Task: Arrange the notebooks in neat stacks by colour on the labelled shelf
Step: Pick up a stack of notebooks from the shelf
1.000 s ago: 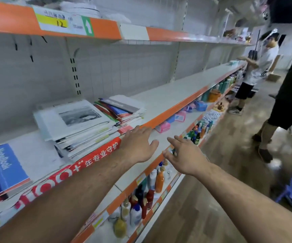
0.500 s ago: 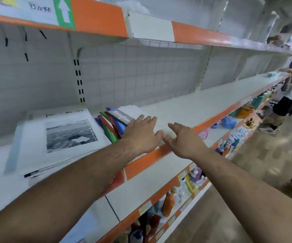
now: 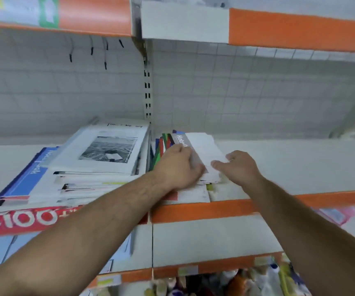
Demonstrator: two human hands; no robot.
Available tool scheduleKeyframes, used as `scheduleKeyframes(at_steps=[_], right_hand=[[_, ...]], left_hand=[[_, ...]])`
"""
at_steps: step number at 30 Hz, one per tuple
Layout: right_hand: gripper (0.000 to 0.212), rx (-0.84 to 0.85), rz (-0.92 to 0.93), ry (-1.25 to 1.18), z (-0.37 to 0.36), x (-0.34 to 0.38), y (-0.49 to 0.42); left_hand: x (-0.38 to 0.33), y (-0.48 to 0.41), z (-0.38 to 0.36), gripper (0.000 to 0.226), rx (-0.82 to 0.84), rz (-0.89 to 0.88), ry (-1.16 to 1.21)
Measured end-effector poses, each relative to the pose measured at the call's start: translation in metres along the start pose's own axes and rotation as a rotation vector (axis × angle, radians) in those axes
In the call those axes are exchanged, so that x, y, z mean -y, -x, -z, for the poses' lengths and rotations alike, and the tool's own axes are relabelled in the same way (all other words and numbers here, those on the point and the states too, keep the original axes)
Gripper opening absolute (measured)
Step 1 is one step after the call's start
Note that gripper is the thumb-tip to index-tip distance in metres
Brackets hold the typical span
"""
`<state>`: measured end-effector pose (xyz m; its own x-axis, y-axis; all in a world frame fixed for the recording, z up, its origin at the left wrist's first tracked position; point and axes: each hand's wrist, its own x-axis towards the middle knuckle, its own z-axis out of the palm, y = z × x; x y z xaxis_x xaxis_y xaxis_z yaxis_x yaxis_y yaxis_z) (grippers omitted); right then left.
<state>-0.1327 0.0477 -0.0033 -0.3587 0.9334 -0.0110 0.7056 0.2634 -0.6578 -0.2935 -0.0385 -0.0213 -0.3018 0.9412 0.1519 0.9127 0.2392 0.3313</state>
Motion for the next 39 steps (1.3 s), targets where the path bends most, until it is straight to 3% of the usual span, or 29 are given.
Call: scheduleKeyframes(at_steps=[4, 8, 12, 15, 18, 22, 30, 35, 39], right_hand=[[0.03, 0.051, -0.017, -0.17, 0.003, -0.013, -0.021], [0.019, 0.025, -0.048, -0.337, -0.006, -0.024, -0.032], [0.001, -0.071, -0.212, -0.718, -0.001, -0.037, -0.041], [0.009, -0.072, -0.308, -0.876, 0.009, -0.047, -0.045], [0.006, -0.025, -0.329, -0.87, 0.01, -0.051, -0.04], [0.001, 0.054, -0.253, -0.827, 0.007, -0.046, -0.031], [0.02, 0.056, -0.163, -0.759, -0.001, -0.032, -0.019], [0.024, 0.03, -0.178, -0.747, 0.004, -0.032, -0.015], [0.026, 0.031, -0.202, -0.748, 0.002, -0.031, -0.011]], left_hand=[[-0.008, 0.006, 0.002, 0.079, 0.005, 0.131, 0.069], [-0.017, 0.004, 0.007, 0.066, 0.018, 0.239, 0.14], [-0.021, 0.004, 0.015, 0.056, 0.058, 0.274, 0.144], [-0.018, 0.003, 0.017, 0.046, 0.085, 0.28, 0.152], [-0.013, 0.001, 0.018, 0.043, 0.099, 0.274, 0.17], [-0.008, 0.003, 0.019, 0.061, 0.131, 0.233, 0.08], [-0.003, 0.015, 0.025, 0.071, 0.191, 0.173, 0.107], [0.002, 0.02, 0.017, 0.064, 0.063, 0.074, 0.111], [0.006, 0.021, 0.02, 0.059, 0.086, 0.112, 0.146]])
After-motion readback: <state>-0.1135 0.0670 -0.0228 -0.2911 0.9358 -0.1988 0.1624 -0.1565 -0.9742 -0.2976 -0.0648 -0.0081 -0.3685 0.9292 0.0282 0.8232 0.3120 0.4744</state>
